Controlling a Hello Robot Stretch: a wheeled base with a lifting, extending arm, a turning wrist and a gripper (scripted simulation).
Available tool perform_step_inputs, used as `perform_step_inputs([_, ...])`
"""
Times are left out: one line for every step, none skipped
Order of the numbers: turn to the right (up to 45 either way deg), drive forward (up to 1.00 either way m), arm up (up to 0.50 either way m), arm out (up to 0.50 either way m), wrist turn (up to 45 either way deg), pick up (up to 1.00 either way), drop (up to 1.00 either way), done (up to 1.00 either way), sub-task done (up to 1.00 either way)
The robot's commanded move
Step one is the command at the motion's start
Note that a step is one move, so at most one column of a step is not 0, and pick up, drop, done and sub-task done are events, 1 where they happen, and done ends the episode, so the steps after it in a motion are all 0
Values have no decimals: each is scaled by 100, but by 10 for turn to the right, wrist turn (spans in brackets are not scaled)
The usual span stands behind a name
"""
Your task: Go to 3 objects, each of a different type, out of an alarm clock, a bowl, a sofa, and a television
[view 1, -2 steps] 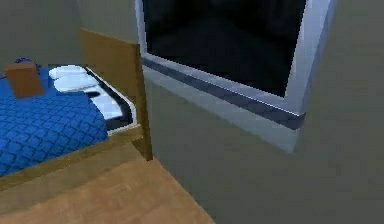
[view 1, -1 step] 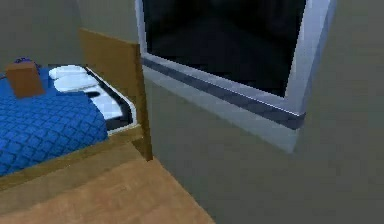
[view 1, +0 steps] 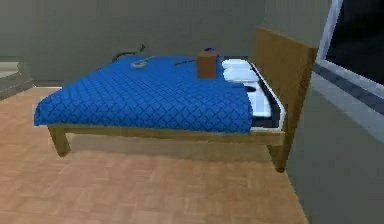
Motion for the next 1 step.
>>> perform_step_inputs([-300,0,0,0,0,0,0,0,0])
